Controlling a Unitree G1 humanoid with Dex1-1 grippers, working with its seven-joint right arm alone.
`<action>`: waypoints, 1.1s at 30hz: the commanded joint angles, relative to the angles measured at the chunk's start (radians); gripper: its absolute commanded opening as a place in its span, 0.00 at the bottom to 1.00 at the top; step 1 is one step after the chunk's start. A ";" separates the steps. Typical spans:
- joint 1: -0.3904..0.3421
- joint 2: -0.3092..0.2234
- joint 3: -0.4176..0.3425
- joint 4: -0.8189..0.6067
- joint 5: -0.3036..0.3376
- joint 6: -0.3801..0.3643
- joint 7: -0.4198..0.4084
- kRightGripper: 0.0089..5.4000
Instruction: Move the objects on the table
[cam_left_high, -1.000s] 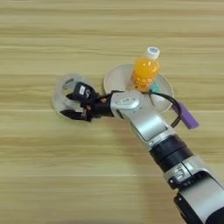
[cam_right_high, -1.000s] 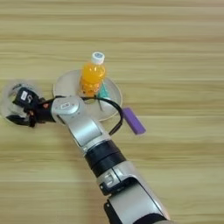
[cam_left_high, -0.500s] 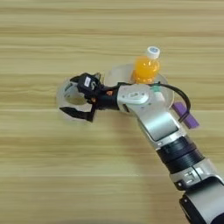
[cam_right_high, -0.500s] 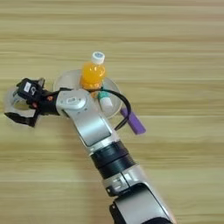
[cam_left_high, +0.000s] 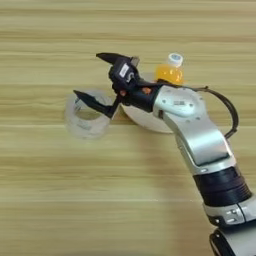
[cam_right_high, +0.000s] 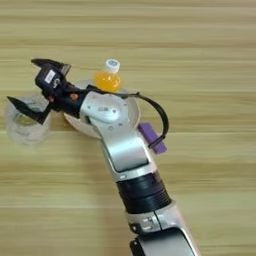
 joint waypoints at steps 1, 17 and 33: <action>-0.045 0.004 -0.103 -0.062 0.048 -0.094 -0.084 0.99; 0.058 -0.066 -0.401 0.047 0.100 -0.266 -0.263 0.99; 0.028 -0.080 -0.398 0.287 0.126 -0.301 -0.254 0.99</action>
